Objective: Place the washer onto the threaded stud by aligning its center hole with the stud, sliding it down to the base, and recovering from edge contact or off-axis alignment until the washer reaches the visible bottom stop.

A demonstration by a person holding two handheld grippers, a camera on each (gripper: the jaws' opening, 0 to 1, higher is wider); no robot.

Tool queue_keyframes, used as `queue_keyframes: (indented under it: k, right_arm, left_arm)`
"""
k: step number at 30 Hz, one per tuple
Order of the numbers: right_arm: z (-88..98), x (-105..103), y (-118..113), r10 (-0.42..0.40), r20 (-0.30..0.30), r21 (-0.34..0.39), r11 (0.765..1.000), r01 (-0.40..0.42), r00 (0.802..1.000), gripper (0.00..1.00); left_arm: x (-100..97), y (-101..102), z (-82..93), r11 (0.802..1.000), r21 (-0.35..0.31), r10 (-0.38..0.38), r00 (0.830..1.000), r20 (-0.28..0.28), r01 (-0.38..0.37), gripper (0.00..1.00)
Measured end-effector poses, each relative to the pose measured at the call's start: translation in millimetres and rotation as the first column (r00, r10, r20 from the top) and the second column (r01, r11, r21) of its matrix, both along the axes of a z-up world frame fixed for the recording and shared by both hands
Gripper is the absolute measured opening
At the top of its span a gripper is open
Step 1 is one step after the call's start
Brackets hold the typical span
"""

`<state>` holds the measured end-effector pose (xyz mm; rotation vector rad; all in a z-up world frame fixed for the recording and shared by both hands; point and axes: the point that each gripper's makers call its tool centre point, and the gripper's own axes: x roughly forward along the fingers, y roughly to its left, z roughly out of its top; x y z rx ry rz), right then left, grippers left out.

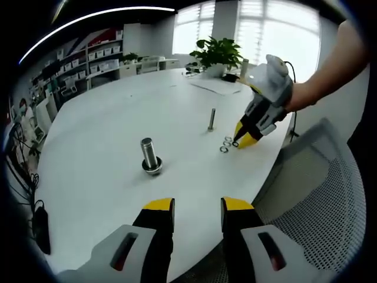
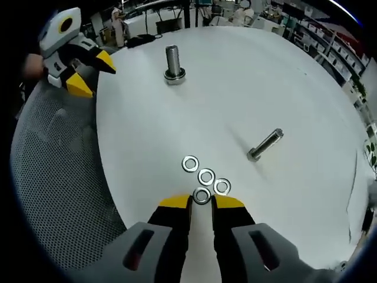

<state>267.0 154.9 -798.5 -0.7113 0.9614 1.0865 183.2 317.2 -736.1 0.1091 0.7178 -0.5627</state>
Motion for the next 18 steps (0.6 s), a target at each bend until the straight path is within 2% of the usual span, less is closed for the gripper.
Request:
queue_keyframes:
  k: [5,8,10,13,18]
  right_arm:
    - [0.7,-0.5,0.8,0.041,-0.044,-0.024,0.999,-0.042,0.998,0.17]
    - [-0.5,-2.1,0.6,0.132,-0.059,-0.084,0.987,-0.137,0.989,0.18]
    - [-1.1,-3.8,2.0,0.131,-0.084,-0.127,0.982,-0.141,0.988,0.19]
    - [-1.8,-5.0,3.7,0.223,-0.069,-0.192,0.953,-0.232,0.972,0.21]
    - [-2.1,-5.2,4.6,0.204,-0.099,-0.215,0.951,-0.221,0.974,0.21]
  left_arm:
    - [-0.5,-0.4,0.3,1.0,0.003,0.0,1.0,0.0,0.0,0.29]
    - [-1.0,-0.7,-0.5,1.0,0.005,-0.003,1.0,-0.002,0.003,0.29]
    - [-1.2,-1.1,-1.1,1.0,0.007,-0.007,1.0,-0.002,0.007,0.29]
    - [-1.6,-1.1,-1.9,1.0,0.01,-0.008,1.0,-0.005,0.008,0.29]
    - [-1.5,-0.1,-2.0,1.0,0.015,-0.008,1.0,-0.003,0.008,0.29]
